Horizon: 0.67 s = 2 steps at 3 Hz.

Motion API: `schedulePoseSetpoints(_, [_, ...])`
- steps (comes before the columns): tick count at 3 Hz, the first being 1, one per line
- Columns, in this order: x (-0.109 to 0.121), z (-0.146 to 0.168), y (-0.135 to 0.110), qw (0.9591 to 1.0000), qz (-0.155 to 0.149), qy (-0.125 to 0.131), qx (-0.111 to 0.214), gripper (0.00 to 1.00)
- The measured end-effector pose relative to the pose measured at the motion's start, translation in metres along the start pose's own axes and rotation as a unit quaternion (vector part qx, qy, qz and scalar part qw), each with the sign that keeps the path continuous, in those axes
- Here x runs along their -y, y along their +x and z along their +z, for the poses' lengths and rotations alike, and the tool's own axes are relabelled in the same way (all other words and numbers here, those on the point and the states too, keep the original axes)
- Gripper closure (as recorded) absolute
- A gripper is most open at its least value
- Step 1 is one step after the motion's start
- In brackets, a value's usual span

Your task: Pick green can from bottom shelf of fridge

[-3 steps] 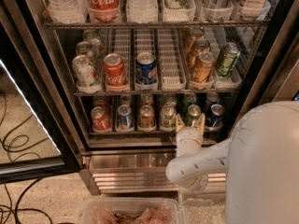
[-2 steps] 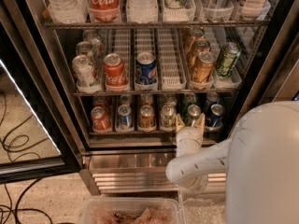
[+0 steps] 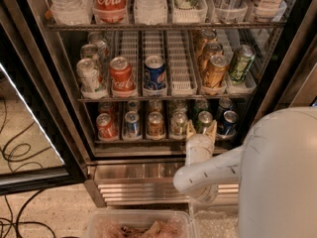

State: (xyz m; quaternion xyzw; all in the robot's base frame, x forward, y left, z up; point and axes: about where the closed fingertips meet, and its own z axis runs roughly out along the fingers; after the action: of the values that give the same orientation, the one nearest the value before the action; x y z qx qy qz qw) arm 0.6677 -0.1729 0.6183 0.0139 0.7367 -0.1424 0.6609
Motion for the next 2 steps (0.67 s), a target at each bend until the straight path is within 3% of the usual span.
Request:
schedulePoseSetpoints(1, [0.0003,0.0003,-0.0003,1.0000,0.003,0.002,0.002,0.34])
schedulePoseSetpoints(2, [0.0012,0.0012,-0.0008,0.9997,0.017,0.020,-0.001,0.25])
